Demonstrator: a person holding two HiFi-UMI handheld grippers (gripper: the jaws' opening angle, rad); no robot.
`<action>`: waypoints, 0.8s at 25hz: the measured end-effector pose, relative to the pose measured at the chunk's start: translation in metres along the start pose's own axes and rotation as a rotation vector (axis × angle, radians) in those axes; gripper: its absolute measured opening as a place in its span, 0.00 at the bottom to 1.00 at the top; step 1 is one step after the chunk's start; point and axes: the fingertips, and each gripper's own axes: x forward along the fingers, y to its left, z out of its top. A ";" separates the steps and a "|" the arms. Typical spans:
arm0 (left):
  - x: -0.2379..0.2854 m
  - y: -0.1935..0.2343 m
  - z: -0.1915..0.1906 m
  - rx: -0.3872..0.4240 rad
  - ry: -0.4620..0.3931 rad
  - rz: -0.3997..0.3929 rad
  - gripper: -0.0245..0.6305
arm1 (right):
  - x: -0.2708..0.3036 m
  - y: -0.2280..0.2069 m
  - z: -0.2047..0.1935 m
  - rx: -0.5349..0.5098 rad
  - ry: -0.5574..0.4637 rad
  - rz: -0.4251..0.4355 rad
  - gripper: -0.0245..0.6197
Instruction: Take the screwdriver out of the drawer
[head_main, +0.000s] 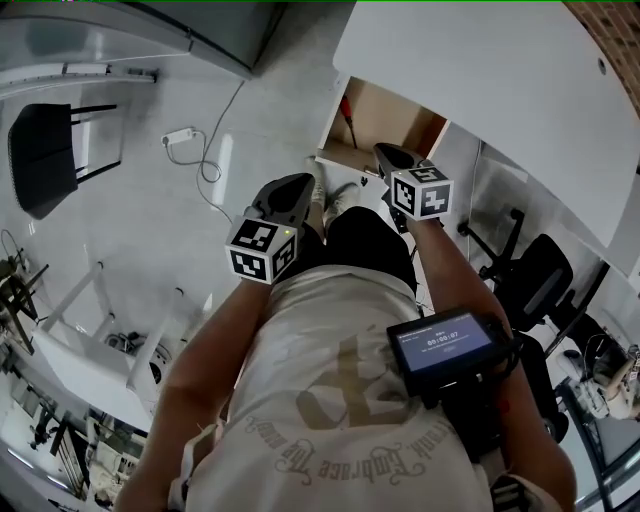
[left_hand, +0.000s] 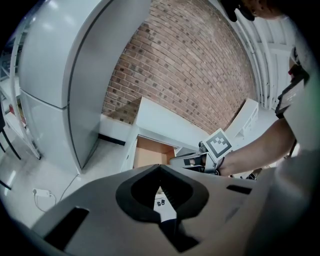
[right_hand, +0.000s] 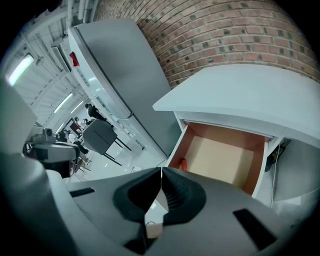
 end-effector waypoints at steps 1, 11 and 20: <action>0.001 0.002 -0.004 -0.008 0.001 0.002 0.07 | 0.006 0.001 0.000 -0.006 0.007 0.004 0.08; 0.000 0.020 -0.033 -0.065 0.000 0.059 0.07 | 0.040 0.002 -0.022 -0.098 0.090 0.042 0.08; -0.001 0.011 -0.059 -0.093 0.022 0.075 0.07 | 0.044 -0.017 -0.036 -0.118 0.115 0.025 0.08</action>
